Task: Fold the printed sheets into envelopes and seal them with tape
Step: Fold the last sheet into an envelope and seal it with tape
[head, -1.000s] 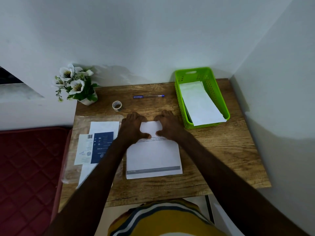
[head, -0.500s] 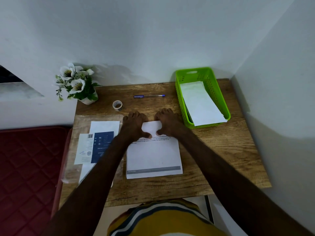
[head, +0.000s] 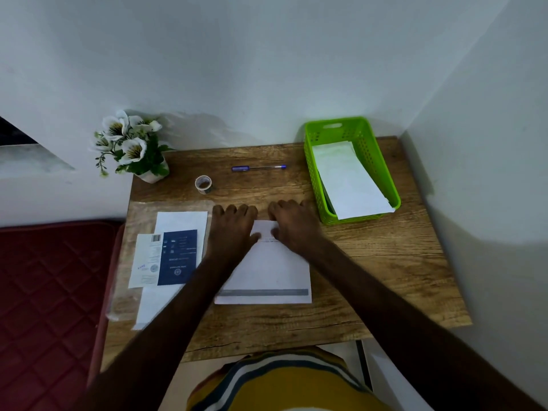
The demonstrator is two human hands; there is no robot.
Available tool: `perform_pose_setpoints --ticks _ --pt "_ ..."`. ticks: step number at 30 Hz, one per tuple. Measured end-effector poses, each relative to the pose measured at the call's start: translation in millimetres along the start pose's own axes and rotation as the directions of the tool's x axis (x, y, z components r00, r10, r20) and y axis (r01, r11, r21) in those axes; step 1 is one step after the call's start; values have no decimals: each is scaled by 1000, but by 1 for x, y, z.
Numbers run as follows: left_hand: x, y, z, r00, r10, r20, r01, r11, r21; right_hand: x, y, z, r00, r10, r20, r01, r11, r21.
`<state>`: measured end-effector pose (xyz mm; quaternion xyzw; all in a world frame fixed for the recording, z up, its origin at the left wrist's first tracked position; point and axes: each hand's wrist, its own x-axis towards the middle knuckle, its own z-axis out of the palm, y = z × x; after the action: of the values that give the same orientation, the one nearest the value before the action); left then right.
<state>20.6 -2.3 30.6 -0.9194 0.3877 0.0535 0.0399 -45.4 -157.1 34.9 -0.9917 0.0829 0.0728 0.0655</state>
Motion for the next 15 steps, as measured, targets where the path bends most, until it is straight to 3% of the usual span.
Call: perform_pose_setpoints --ticks 3,6,11,15 --pt "-17 4 8 992 44 -116 -47 999 -26 -15 -4 9 990 -73 -121 68 997 -47" --pt "-29 6 19 988 78 -135 -95 988 -121 -27 -5 24 975 -121 -189 107 991 -85" --pt "-42 10 37 991 96 -90 -114 968 -223 -43 -4 46 984 -120 -135 107 989 -101" --pt "-48 7 53 995 104 -3 -102 965 -243 -53 -10 55 995 -72 -74 73 997 9"
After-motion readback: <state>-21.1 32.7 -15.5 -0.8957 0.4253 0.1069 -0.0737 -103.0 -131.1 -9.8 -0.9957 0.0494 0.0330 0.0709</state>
